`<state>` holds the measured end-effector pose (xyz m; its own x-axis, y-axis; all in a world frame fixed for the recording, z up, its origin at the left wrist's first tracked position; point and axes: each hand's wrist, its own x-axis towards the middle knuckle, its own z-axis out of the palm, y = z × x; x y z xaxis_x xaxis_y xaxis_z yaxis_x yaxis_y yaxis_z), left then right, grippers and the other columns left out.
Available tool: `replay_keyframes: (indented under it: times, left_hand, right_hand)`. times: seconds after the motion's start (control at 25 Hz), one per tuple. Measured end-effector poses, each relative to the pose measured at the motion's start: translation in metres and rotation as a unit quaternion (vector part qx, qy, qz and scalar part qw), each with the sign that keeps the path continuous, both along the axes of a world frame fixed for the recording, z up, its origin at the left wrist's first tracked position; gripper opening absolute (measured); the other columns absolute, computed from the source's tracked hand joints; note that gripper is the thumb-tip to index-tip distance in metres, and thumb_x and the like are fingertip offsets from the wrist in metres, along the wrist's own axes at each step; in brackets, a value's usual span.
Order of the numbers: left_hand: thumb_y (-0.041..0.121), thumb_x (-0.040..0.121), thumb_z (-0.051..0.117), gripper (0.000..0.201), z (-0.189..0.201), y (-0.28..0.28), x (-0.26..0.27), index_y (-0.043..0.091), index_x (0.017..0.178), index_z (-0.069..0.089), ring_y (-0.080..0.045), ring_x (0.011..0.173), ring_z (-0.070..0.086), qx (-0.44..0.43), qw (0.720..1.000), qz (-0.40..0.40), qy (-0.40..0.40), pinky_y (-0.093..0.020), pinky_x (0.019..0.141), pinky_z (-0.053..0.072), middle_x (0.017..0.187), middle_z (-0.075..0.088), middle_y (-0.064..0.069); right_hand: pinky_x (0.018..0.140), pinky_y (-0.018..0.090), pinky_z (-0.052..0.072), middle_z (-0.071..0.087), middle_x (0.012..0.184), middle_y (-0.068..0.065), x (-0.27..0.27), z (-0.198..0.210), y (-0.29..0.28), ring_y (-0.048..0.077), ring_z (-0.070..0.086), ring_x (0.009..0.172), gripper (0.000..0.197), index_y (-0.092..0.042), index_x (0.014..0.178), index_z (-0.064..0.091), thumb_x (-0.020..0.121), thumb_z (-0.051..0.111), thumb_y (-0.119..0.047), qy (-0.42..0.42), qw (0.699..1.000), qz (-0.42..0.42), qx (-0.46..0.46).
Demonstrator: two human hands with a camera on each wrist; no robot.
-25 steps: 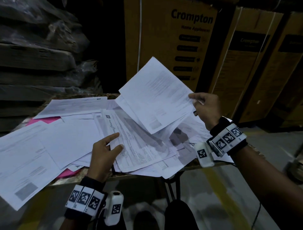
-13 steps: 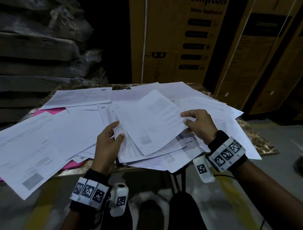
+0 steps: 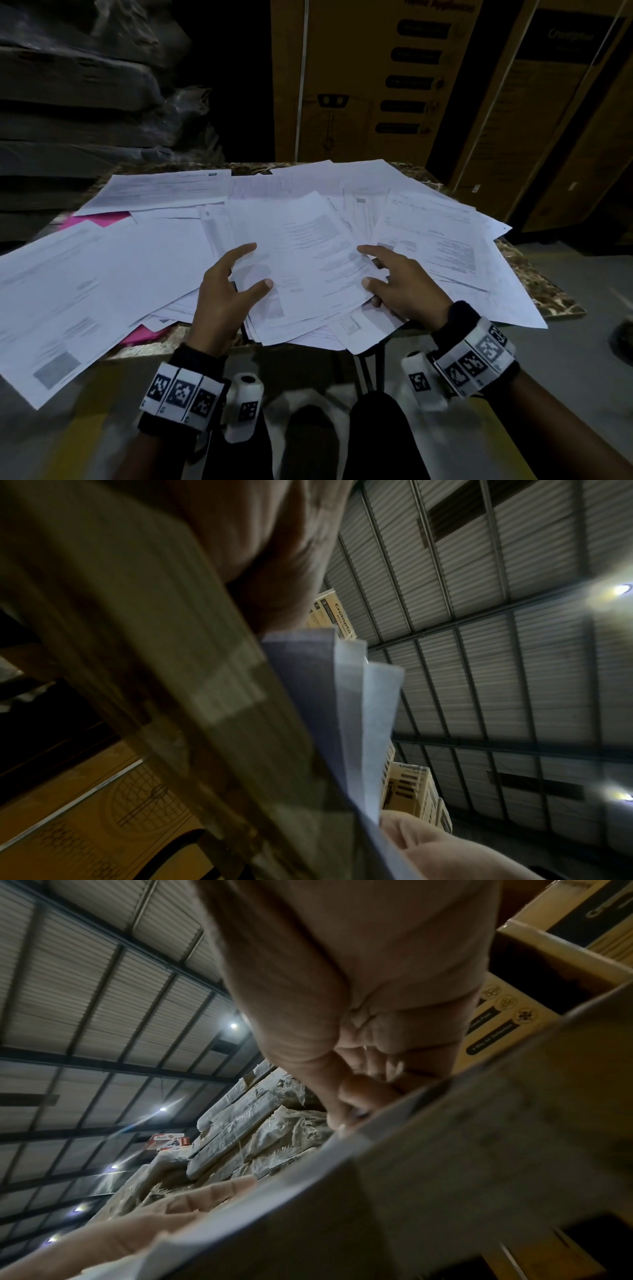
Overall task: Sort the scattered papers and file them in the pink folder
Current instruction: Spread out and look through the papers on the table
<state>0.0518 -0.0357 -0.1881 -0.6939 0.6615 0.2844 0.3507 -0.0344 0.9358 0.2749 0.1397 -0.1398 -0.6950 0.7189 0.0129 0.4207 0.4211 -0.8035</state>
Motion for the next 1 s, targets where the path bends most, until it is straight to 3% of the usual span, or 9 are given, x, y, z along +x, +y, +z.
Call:
replay_keyframes:
  times: [0.2, 0.32, 0.44, 0.52, 0.56, 0.64, 0.76, 0.88, 1.0]
  left_hand:
    - [0.014, 0.081, 0.082, 0.03, -0.004, -0.004, -0.002, 0.024, 0.109, 0.077, -0.007, 0.113, 0.065, 0.009, 1.0, 0.006, -0.011, -0.046, 0.104, 0.05, 0.111, 0.074, 0.012]
    - [0.014, 0.082, 0.081, 0.026, -0.002, -0.002, -0.001, 0.022, 0.106, 0.078, -0.01, 0.11, 0.066, 0.009, 1.0, 0.01, -0.002, -0.044, 0.102, 0.051, 0.11, 0.074, 0.007]
    - [0.016, 0.083, 0.079, 0.027, -0.003, 0.003, 0.007, 0.02, 0.11, 0.077, -0.011, 0.111, 0.064, -0.015, 0.998, -0.017, 0.052, -0.038, 0.104, 0.05, 0.114, 0.071, 0.006]
    - [0.017, 0.084, 0.079, 0.029, -0.001, 0.004, 0.011, 0.02, 0.113, 0.076, -0.009, 0.112, 0.062, -0.03, 0.996, -0.017, 0.084, -0.023, 0.101, 0.048, 0.118, 0.069, 0.005]
    - [0.018, 0.085, 0.078, 0.031, -0.001, 0.003, 0.009, 0.02, 0.115, 0.075, -0.008, 0.113, 0.061, -0.032, 0.995, -0.02, 0.094, -0.015, 0.098, 0.045, 0.12, 0.068, 0.005]
    - [0.019, 0.085, 0.078, 0.034, -0.002, 0.003, 0.004, 0.019, 0.119, 0.073, -0.01, 0.116, 0.06, -0.041, 0.993, -0.029, 0.104, -0.015, 0.098, 0.043, 0.124, 0.067, 0.004]
    - [0.019, 0.086, 0.077, 0.037, -0.003, 0.004, 0.004, 0.019, 0.123, 0.071, -0.009, 0.119, 0.058, -0.046, 0.993, -0.038, 0.101, -0.011, 0.096, 0.041, 0.128, 0.065, 0.004]
    - [0.018, 0.086, 0.077, 0.038, -0.003, 0.005, 0.005, 0.018, 0.124, 0.07, -0.007, 0.119, 0.057, -0.046, 0.994, -0.044, 0.094, -0.001, 0.089, 0.036, 0.129, 0.064, 0.006]
    - [0.018, 0.086, 0.077, 0.039, -0.004, 0.005, 0.004, 0.018, 0.124, 0.07, -0.01, 0.119, 0.059, -0.038, 0.995, -0.043, 0.086, -0.022, 0.102, 0.045, 0.128, 0.064, 0.004]
  right_hand:
    - [0.07, 0.016, 0.046, 0.068, 0.109, -0.004, 0.022, -0.003, 0.014, 0.011, 0.064, 0.081, 0.032, -0.022, 0.123, 0.067, 0.09, 0.07, -0.025, 0.013, 0.993, -0.076, 0.089]
    - [0.088, 0.032, 0.05, 0.069, 0.113, 0.002, 0.045, -0.004, 0.034, 0.024, 0.064, 0.099, 0.032, -0.02, 0.118, 0.069, 0.089, 0.071, -0.035, -0.007, 0.979, -0.171, 0.115]
    - [0.102, 0.047, 0.045, 0.063, 0.126, 0.01, 0.079, -0.008, 0.061, 0.036, 0.056, 0.117, 0.052, -0.024, 0.124, 0.063, 0.084, 0.065, -0.056, -0.104, 0.943, -0.278, 0.154]
    - [0.105, 0.052, 0.04, 0.057, 0.135, 0.014, 0.086, -0.017, 0.076, 0.041, 0.049, 0.124, 0.07, -0.03, 0.133, 0.053, 0.076, 0.057, -0.07, -0.187, 0.925, -0.299, 0.139]
    - [0.108, 0.052, 0.037, 0.053, 0.138, 0.015, 0.083, -0.021, 0.08, 0.042, 0.045, 0.127, 0.071, -0.031, 0.138, 0.048, 0.079, 0.056, -0.07, -0.217, 0.919, -0.304, 0.131]
    - [0.111, 0.051, 0.03, 0.046, 0.143, 0.018, 0.077, -0.023, 0.078, 0.042, 0.036, 0.133, 0.065, -0.032, 0.142, 0.042, 0.087, 0.056, -0.063, -0.254, 0.908, -0.311, 0.123]
    - [0.109, 0.049, 0.029, 0.046, 0.138, 0.018, 0.071, -0.019, 0.074, 0.043, 0.035, 0.131, 0.044, -0.035, 0.133, 0.047, 0.093, 0.058, -0.05, -0.249, 0.903, -0.329, 0.123]
    - [0.099, 0.044, 0.045, 0.054, 0.124, 0.014, 0.071, -0.014, 0.08, 0.038, 0.05, 0.115, 0.024, -0.038, 0.109, 0.055, 0.087, 0.065, -0.034, -0.199, 0.921, -0.323, 0.088]
    - [0.066, 0.03, 0.05, 0.059, 0.115, 0.015, 0.072, -0.005, 0.086, 0.03, 0.06, 0.088, 0.034, -0.034, 0.099, 0.059, 0.081, 0.065, -0.005, -0.146, 0.936, -0.313, 0.069]
